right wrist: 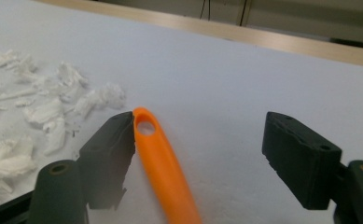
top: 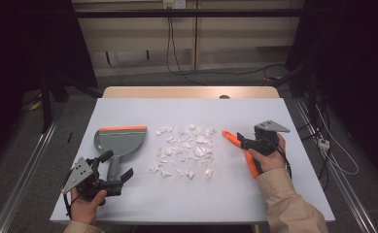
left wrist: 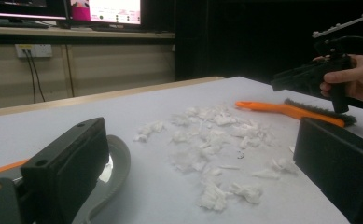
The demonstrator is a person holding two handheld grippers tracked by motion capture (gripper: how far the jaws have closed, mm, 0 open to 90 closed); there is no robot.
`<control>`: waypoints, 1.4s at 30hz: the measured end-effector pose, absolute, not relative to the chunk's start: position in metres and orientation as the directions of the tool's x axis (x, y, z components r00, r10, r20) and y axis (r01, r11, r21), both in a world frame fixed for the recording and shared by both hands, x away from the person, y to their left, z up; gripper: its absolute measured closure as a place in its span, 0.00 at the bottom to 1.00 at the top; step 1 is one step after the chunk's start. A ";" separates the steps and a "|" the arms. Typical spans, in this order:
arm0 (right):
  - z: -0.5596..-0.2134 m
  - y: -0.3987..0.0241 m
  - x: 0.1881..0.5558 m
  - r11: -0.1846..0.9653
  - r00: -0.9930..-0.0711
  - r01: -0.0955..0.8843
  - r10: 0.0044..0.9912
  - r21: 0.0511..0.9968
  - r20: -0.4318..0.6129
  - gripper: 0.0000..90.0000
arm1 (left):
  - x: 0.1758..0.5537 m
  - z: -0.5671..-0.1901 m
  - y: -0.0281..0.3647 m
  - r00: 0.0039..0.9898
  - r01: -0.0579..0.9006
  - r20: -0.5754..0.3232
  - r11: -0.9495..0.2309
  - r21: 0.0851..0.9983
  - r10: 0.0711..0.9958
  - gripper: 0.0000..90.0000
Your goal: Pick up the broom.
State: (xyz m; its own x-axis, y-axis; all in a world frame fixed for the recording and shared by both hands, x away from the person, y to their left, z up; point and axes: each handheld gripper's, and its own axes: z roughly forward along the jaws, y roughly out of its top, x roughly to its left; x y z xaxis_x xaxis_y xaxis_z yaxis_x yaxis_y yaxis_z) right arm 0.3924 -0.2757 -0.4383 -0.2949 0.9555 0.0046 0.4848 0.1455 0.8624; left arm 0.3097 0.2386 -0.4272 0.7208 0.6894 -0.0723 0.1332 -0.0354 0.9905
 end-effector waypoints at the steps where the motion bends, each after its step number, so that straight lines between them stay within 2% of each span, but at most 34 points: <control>1: -0.439 -0.276 0.393 0.152 -0.297 0.495 0.955 0.856 0.002 0.33 | 0.309 -0.427 0.238 0.722 0.134 -0.078 -0.028 0.991 0.688 0.03; 6: -0.444 -0.274 0.394 0.190 -0.319 0.557 0.948 0.809 -0.003 0.41 | 0.310 -0.427 0.238 0.728 0.131 -0.077 -0.027 0.991 0.681 0.03; 8: -0.447 -0.274 0.394 0.212 -0.352 0.577 0.936 0.789 0.006 0.39 | 0.311 -0.427 0.236 0.727 0.135 -0.086 -0.019 0.991 0.681 0.03; 12: -0.451 -0.270 0.399 0.252 -0.388 0.610 0.922 0.751 0.005 0.62 | 0.313 -0.429 0.238 0.729 0.136 -0.073 -0.039 0.990 0.680 0.04; 13: -0.451 -0.270 0.399 0.252 -0.388 0.610 0.922 0.751 0.005 0.62 | 0.313 -0.429 0.238 0.729 0.136 -0.073 -0.039 0.990 0.680 0.04; 15: -0.453 -0.269 0.404 0.280 -0.402 0.631 0.916 0.723 -0.004 0.69 | 0.314 -0.429 0.239 0.722 0.141 -0.085 -0.026 0.990 0.687 0.04; 20: -0.455 -0.266 0.410 0.297 -0.416 0.666 0.909 0.685 0.010 0.68 | 0.316 -0.429 0.239 0.721 0.138 -0.079 -0.031 0.990 0.689 0.04; 23: -0.454 -0.267 0.413 0.304 -0.416 0.675 0.909 0.672 0.007 0.71 | 0.316 -0.429 0.236 0.726 0.137 -0.073 -0.040 0.990 0.684 0.04; 26: -0.452 -0.276 0.417 0.298 -0.388 0.686 0.921 0.664 -0.013 0.75 | 0.317 -0.430 0.235 0.733 0.137 -0.061 -0.059 0.989 0.677 0.04; 29: -0.452 -0.282 0.418 0.257 -0.348 0.706 0.937 0.660 0.009 0.75 | 0.317 -0.430 0.234 0.732 0.141 -0.075 -0.043 0.989 0.677 0.04; 31: -0.452 -0.287 0.419 0.203 -0.318 0.726 0.946 0.657 0.058 0.75 | 0.317 -0.430 0.235 0.730 0.144 -0.078 -0.042 0.989 0.679 0.04; 42: -0.445 -0.284 0.417 0.214 -0.287 0.785 0.957 0.582 0.036 0.71 | 0.316 -0.430 0.234 0.736 0.140 -0.070 -0.050 0.989 0.674 0.04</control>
